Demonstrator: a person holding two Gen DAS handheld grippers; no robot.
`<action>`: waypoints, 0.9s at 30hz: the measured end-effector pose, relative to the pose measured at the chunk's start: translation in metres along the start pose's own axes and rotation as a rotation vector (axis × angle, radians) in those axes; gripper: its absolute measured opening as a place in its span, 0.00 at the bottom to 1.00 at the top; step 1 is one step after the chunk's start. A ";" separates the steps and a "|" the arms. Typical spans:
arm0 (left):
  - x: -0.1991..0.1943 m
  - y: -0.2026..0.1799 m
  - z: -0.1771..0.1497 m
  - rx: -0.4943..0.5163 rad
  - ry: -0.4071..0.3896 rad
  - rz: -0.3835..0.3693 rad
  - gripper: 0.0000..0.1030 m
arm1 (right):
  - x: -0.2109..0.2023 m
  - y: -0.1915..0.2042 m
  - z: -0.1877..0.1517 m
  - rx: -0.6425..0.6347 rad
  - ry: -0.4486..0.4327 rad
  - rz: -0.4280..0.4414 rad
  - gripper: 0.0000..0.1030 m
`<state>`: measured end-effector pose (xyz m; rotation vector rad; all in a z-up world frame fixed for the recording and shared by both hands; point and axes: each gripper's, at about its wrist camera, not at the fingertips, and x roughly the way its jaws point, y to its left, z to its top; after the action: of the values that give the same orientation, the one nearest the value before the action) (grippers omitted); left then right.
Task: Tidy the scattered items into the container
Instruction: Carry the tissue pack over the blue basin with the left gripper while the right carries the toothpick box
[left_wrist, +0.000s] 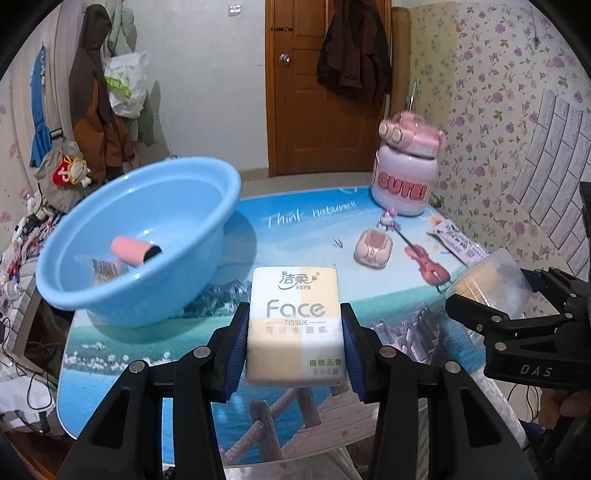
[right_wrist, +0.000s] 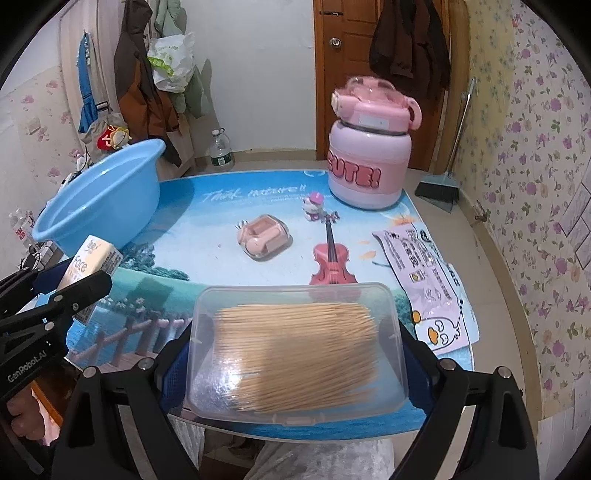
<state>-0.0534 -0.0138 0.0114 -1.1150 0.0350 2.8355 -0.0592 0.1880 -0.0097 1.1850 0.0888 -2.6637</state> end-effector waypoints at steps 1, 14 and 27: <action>-0.002 0.001 0.001 -0.003 -0.005 0.000 0.43 | -0.002 0.001 0.002 -0.003 -0.005 0.001 0.90; -0.020 0.041 0.015 -0.082 -0.057 0.039 0.43 | -0.016 0.028 0.030 -0.046 -0.054 0.027 0.90; -0.042 0.086 0.031 -0.128 -0.128 0.103 0.43 | -0.021 0.057 0.055 -0.072 -0.082 0.069 0.90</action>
<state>-0.0518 -0.1009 0.0616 -0.9779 -0.1021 3.0331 -0.0728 0.1278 0.0449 1.0365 0.1275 -2.6221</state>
